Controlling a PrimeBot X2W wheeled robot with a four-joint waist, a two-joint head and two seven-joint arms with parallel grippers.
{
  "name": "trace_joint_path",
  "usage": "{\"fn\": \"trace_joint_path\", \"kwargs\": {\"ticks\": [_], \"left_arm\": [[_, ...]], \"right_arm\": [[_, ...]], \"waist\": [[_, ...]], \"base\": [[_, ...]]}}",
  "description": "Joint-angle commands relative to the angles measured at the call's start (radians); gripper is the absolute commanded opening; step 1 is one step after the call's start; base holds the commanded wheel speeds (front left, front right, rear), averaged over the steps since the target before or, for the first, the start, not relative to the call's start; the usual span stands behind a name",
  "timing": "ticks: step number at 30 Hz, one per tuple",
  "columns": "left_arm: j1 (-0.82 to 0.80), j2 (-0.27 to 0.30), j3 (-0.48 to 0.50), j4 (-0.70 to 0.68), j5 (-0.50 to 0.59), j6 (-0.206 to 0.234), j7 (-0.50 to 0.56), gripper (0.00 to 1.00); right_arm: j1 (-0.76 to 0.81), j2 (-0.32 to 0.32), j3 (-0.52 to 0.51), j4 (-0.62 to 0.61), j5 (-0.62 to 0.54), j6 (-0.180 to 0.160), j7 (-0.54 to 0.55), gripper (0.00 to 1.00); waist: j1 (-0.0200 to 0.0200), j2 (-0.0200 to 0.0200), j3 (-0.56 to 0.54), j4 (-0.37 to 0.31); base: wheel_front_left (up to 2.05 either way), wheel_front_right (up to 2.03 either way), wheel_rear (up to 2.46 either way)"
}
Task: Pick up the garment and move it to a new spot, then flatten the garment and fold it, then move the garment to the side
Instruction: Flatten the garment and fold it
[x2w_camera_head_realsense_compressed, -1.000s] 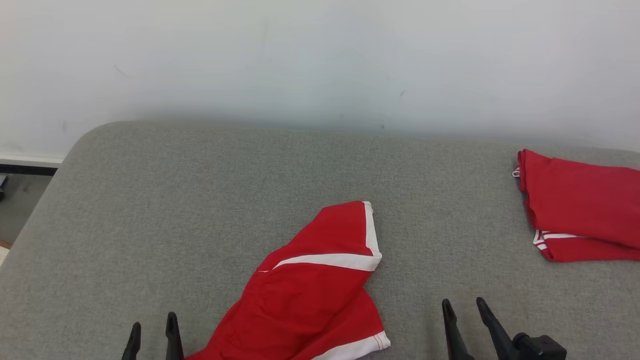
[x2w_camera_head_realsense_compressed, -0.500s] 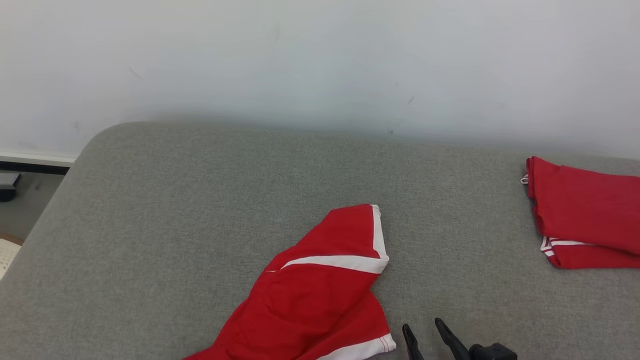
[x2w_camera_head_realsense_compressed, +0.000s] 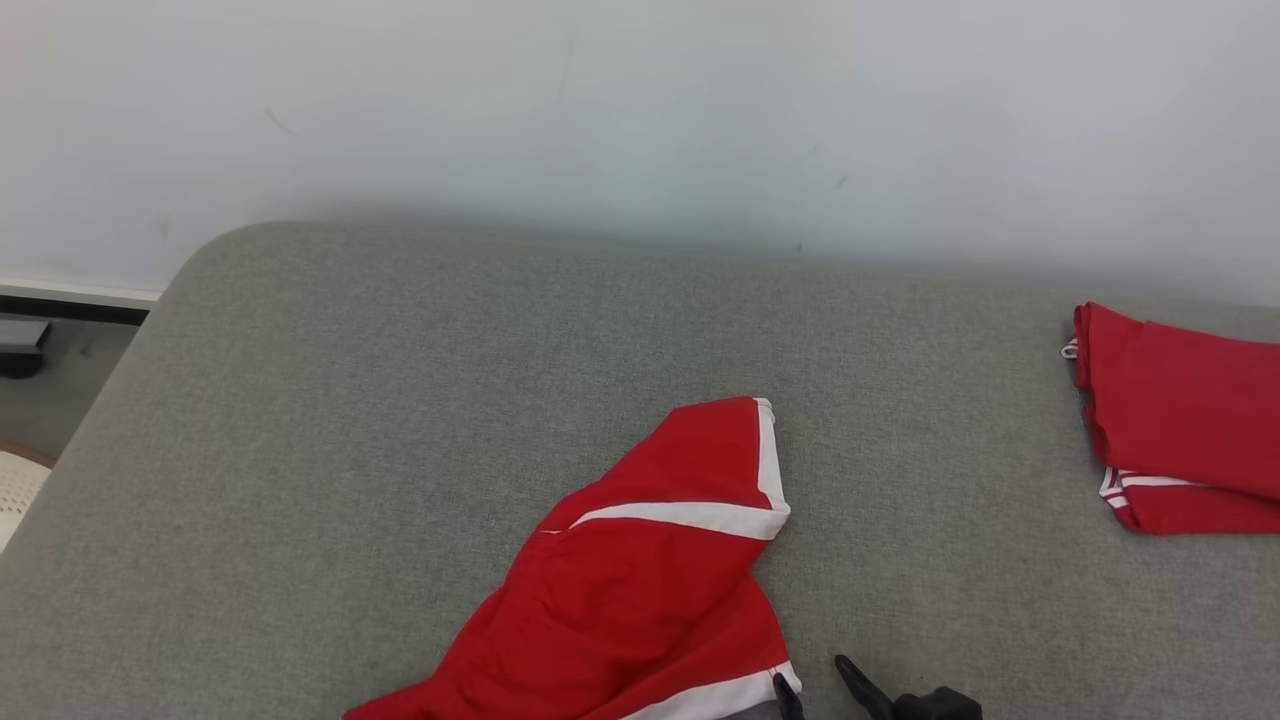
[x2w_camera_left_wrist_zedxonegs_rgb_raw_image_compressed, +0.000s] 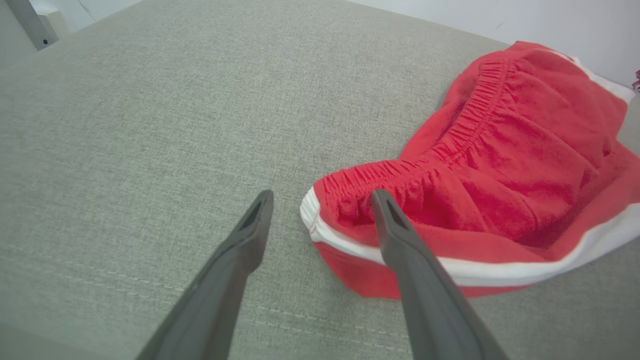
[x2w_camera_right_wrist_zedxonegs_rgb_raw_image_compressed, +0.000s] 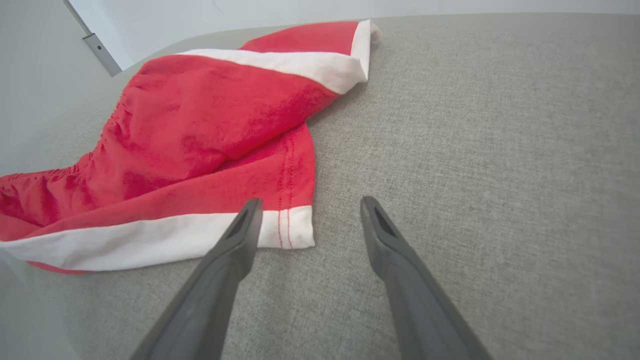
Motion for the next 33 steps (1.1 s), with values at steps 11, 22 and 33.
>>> {"fn": "trace_joint_path", "kwargs": {"ticks": [11,22,33], "left_arm": [[-0.02,-0.045,0.036,-0.112,-0.006,0.0,-0.008,1.0],[0.052,-0.127,0.147,-0.272,0.049,-0.001,-0.007,1.0],[0.056,-0.145,0.153,-0.26,0.041,-0.001,-0.007,1.0]], "right_arm": [[-0.129,-0.001,0.104,0.224,0.03,-0.002,0.001,0.75],[-0.198,-0.014,-0.006,0.265,-0.018,-0.002,0.0,0.0],[-0.126,-0.084,-0.223,0.189,-0.096,-0.002,0.0,0.0]], "waist": [[0.0,0.0,0.014,0.018],[0.0,0.0,-0.006,0.016],[0.0,0.0,-0.01,-0.029]], "base": [[0.0,0.0,0.0],[0.0,0.0,0.0],[0.0,0.0,0.0]]}}
